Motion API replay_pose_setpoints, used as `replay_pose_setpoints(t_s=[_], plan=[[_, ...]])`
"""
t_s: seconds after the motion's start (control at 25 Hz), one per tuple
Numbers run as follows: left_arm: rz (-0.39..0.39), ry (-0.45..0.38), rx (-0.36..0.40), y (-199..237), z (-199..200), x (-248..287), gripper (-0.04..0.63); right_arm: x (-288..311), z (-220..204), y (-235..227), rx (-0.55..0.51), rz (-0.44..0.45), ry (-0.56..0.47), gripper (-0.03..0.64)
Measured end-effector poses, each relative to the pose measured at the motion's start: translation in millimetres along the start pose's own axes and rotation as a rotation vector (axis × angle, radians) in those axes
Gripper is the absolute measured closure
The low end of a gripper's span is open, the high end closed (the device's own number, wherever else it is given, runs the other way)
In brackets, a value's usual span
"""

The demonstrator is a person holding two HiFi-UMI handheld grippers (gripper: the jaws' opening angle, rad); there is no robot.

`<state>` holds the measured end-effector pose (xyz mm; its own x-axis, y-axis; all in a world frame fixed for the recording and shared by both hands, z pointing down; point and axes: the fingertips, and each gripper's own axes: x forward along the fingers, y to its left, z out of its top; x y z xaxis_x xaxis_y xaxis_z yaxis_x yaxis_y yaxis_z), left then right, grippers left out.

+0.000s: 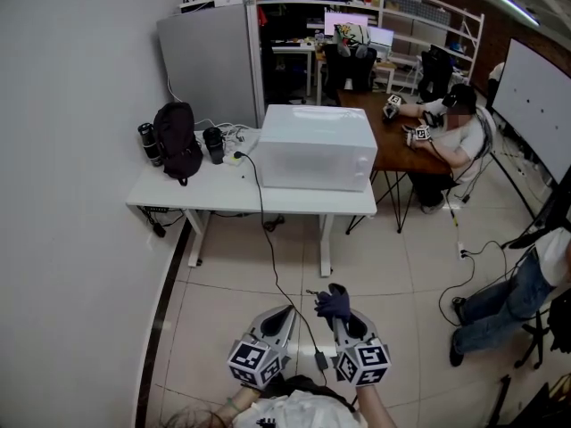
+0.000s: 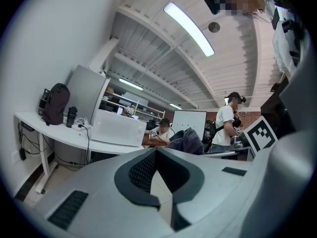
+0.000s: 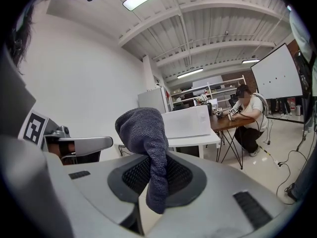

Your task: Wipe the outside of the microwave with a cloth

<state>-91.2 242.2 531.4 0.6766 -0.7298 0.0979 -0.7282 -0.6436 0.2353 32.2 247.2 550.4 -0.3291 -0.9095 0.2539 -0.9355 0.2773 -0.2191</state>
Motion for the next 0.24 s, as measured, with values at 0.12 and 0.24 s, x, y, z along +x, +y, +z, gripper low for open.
replay_pose_setpoints(t_s=[0.12,0.24], plan=[[0.006,-0.004,-0.002,5.6,1.4,-1.4,0.609,3.2,0.2,3.1,0.0,0.003,0.001,0.543],[0.009,-0.005,-0.001,11.1,2.7,-2.9,0.609,6.4,-0.2,5.9,0.001,0.003,0.0,0.542]])
